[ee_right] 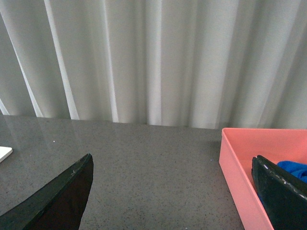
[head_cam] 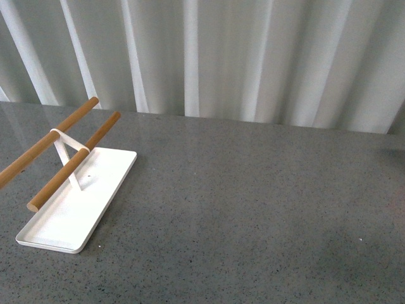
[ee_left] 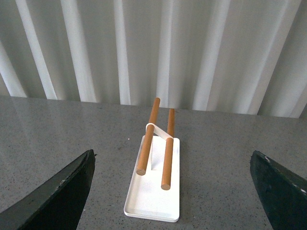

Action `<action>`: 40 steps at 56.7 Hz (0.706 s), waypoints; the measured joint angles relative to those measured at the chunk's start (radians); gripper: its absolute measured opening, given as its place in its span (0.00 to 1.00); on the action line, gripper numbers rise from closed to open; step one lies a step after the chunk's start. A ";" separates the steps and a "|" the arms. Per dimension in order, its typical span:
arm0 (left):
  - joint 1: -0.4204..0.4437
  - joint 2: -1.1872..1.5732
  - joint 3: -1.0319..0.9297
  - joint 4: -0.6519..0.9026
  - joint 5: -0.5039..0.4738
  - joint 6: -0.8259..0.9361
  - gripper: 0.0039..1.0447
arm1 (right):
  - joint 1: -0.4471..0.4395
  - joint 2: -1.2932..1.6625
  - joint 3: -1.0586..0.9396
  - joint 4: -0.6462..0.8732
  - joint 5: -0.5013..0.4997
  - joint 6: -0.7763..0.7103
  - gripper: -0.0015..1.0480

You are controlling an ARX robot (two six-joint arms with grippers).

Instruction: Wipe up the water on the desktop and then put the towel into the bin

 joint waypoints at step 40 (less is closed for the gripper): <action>0.000 0.000 0.000 0.000 0.000 0.000 0.94 | 0.000 0.000 0.000 0.000 0.000 0.000 0.93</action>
